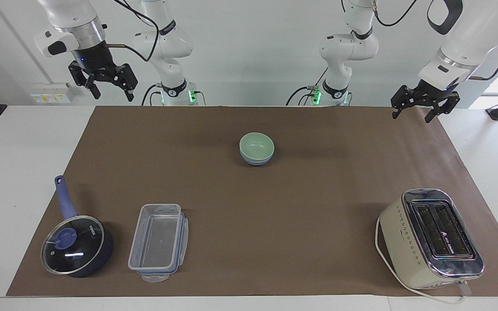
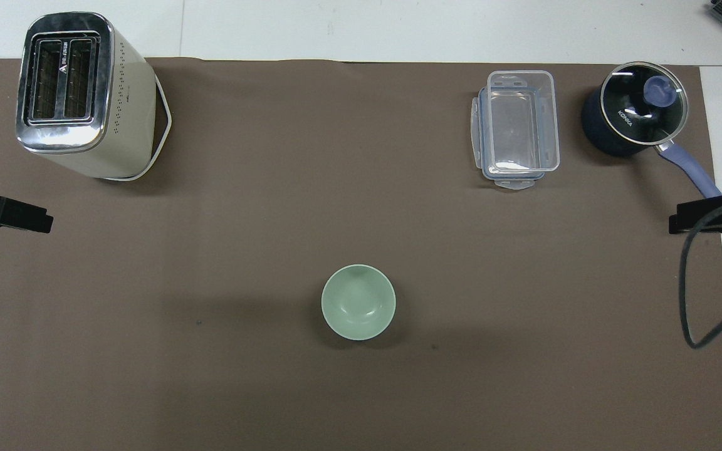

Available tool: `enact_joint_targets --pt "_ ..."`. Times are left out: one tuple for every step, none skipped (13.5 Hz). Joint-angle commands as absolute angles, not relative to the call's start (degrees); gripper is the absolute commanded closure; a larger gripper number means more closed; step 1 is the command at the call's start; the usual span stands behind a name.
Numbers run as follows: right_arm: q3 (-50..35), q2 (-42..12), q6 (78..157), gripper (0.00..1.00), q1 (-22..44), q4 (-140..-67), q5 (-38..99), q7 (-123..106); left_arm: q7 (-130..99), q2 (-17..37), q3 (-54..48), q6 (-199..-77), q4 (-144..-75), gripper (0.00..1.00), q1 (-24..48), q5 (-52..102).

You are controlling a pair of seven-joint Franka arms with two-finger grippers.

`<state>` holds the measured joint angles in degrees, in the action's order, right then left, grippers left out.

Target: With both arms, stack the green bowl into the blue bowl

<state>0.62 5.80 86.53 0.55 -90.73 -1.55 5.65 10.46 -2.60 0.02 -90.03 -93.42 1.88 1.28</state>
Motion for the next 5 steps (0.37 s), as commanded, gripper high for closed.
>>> enact_joint_targets --pt "0.3 5.7 85.4 0.00 0.1 -89.9 -2.7 3.8 10.5 -3.1 -0.1 -89.5 -93.4 0.00 1.9 0.4" --pt "0.3 5.7 85.3 0.00 -0.1 -89.9 -2.2 4.0 10.4 -3.1 -0.1 -89.5 -93.4 0.00 1.9 0.4" --pt "0.3 5.7 85.3 0.00 -0.1 -89.9 -2.2 4.1 10.4 -3.1 -0.1 -89.5 -93.4 0.00 1.9 0.4" --pt "0.3 5.7 84.6 0.00 -0.2 -89.8 -1.7 4.2 10.4 -3.2 -0.1 -89.3 -93.5 0.00 1.9 0.4" --pt "0.4 5.7 84.4 0.00 -0.2 -89.8 -1.1 4.2 10.4 -3.2 -0.1 -89.3 -93.5 0.00 1.9 0.4"
